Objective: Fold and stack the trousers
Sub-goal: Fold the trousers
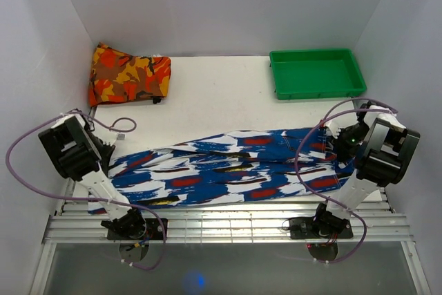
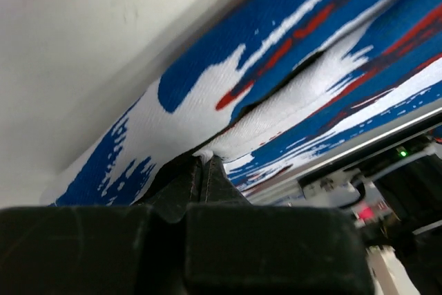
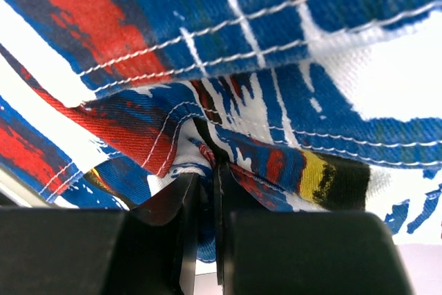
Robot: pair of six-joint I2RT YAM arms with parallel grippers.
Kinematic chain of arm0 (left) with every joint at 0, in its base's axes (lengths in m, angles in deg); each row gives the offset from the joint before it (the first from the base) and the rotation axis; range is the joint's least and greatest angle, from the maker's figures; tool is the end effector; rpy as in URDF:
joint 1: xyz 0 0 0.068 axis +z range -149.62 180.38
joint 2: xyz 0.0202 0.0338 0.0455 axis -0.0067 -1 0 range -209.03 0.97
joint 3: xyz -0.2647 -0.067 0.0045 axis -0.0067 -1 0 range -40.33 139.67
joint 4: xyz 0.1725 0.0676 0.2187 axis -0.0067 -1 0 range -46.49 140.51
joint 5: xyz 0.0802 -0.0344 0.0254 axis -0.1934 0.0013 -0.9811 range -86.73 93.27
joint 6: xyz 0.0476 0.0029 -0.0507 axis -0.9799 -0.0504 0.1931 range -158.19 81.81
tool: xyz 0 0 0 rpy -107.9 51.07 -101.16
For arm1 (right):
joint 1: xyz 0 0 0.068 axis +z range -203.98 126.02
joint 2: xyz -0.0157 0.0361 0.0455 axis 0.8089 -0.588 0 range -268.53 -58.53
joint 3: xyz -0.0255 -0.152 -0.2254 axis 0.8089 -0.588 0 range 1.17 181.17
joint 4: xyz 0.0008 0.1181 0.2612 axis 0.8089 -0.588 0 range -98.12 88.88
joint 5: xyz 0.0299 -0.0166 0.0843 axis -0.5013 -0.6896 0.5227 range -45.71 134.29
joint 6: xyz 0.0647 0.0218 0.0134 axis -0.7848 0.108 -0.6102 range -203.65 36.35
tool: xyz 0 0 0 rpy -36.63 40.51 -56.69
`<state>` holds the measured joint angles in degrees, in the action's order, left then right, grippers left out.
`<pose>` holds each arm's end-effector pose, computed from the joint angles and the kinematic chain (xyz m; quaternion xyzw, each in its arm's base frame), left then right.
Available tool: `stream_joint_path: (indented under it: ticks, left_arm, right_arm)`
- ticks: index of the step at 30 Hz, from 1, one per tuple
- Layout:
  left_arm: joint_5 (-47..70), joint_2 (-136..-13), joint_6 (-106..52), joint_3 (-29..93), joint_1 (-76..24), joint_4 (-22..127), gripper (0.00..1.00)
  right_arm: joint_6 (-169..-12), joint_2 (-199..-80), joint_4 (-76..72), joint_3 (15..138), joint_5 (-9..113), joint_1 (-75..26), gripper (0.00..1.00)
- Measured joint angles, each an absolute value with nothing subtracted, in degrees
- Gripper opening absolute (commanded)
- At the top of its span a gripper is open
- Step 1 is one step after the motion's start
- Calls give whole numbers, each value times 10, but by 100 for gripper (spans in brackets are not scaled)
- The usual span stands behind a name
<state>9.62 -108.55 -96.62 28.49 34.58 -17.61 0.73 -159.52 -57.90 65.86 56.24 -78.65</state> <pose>0.2610 0.1698 0.1076 -0.1979 -0.9650 0.1558 0.0732 0.2939 -0.1220 0.1312 -0.4925 0.8636 0.0821 0.0692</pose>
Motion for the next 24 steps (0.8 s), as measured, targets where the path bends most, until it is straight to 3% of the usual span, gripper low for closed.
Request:
stream_joint_path:
  ticks: [11,19,24]
  left_arm:
    - [59,-1255,-843,542,250,-266,0]
    - [123,-1271,-829,644,230,-99,0]
    - [191,-1263,-838,651,249,4,0]
  right_arm:
    - [-57,-1666,-558,760,564,-739,8]
    - [-61,-1670,-554,803,578,-734,8]
    - [-54,-1669,-581,892,607,-740,8]
